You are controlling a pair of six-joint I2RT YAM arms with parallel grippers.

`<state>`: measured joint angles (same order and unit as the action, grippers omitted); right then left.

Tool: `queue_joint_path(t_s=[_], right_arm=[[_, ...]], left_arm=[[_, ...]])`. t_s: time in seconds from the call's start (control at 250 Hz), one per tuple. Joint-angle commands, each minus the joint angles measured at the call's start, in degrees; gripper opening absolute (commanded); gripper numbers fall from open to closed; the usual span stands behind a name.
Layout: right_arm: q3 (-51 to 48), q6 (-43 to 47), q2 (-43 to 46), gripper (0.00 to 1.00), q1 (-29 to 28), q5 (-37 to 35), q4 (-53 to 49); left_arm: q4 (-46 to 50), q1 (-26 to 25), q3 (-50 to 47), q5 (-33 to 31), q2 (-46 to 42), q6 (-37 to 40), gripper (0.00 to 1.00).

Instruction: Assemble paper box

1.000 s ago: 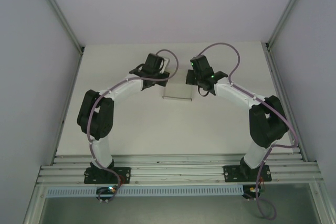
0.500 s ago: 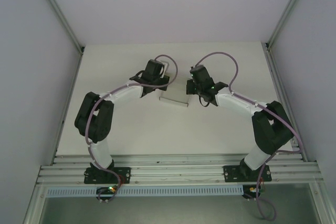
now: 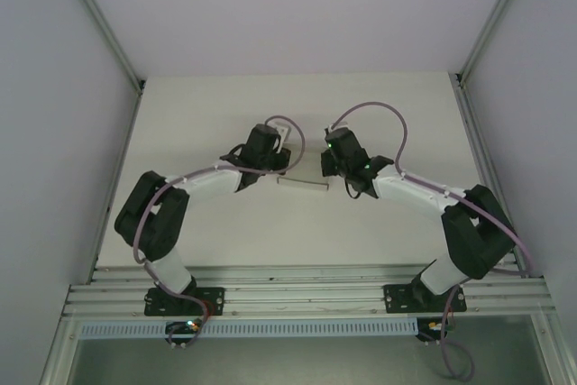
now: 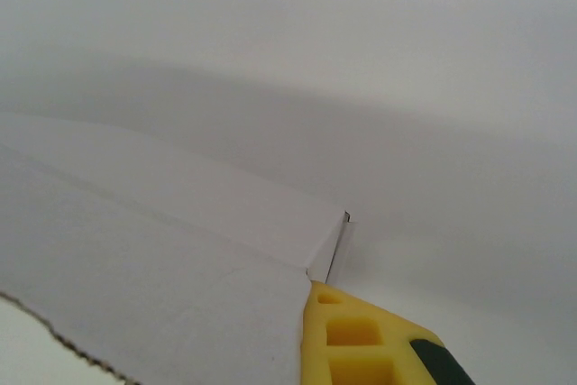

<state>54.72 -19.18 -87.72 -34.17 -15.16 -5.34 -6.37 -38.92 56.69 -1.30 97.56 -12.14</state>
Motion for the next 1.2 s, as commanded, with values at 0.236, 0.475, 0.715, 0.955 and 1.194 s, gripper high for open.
queue_joint_path(t_s=[0.236,0.475,0.715,0.955,1.194], right_arm=[[-8.6,-0.8,2.3,0.01,-6.2,-2.8,7.9],[-12.1,-2.2,2.0,0.0,-9.2,-7.3,8.0],[-13.6,-2.6,1.4,0.0,-10.3,-8.9,6.4],[-14.1,-2.9,1.2,0.0,-11.3,-9.8,6.4],[-15.7,-2.6,0.9,0.01,-12.3,-10.1,7.6]], left_arm=[[-7.1,-4.5,-8.5,8.2,-5.4,0.9,0.32],[-5.7,-5.8,-13.1,4.2,-11.3,0.2,0.54],[1.8,-7.4,-14.8,4.1,-17.8,2.2,1.0],[10.6,-8.7,-15.0,1.2,-27.8,-0.5,1.0],[19.6,-0.5,-7.7,2.3,-27.8,-12.6,1.0]])
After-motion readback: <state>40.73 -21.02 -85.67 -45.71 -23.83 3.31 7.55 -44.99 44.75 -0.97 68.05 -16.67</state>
